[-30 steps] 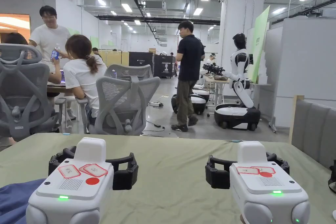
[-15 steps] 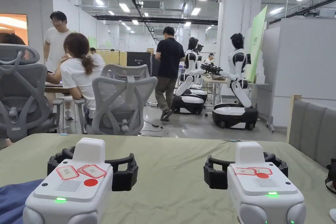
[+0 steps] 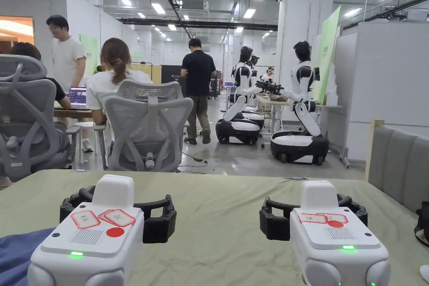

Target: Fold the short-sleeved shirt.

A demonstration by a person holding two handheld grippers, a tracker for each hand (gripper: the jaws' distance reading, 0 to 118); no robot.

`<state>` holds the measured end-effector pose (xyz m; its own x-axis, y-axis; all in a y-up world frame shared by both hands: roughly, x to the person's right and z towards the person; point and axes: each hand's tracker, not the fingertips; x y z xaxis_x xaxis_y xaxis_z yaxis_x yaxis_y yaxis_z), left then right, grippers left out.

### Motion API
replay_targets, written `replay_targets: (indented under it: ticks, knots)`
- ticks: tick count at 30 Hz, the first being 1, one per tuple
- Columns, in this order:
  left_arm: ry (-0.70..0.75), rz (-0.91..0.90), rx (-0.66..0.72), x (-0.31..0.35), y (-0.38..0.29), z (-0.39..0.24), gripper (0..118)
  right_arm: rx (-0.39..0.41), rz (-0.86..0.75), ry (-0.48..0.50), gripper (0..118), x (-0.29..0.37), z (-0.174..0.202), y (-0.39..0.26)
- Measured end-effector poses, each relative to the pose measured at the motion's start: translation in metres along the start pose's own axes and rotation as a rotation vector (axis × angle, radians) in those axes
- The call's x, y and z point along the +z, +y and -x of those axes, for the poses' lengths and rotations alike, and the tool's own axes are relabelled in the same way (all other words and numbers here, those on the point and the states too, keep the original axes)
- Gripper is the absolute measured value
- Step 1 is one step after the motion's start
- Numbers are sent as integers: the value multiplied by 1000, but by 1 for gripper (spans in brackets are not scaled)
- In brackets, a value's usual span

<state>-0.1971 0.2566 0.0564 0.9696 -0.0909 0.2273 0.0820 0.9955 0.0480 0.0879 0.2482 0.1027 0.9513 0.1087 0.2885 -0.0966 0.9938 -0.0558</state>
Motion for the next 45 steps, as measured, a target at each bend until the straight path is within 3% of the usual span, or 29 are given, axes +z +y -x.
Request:
replay_targets:
  ticks: [27, 32, 33, 34, 35, 36, 38, 40, 43, 45]
  knots:
    - [-1, -1, -10, -1, -4, -3, 118, -24, 38, -2, 118, -1, -3, -4]
    - [-4, 10, -29, -2, -6, -6, 117, 4, 39, -26, 118, 1, -2, -4]
    - [-6, 13, -24, -2, -6, -6, 106, -7, 50, -20, 96, 3, -2, -2]
    - [-18, 10, -11, 0, -6, -6, 80, -34, 41, 13, 59, 5, -4, -2]
    - [-44, 7, 17, 0, -5, -4, 35, -35, 39, 2, 9, 6, -5, -1]
    - [-36, 14, 27, -3, -5, -3, 2, -7, 49, -54, 0, 4, -4, -1]
    - [-30, 17, 24, -6, -7, -7, 0, 19, 19, -89, 0, 8, -5, -6]
    - [-56, 29, 30, -9, -7, -5, 0, -33, 44, -5, 0, 8, -11, -5]
    - [0, 27, 8, -5, -6, 0, 0, -11, 41, -32, 0, 6, 2, -3]
    - [37, 31, 14, 0, -4, 18, 0, -4, 36, 47, 0, 4, 26, 6]
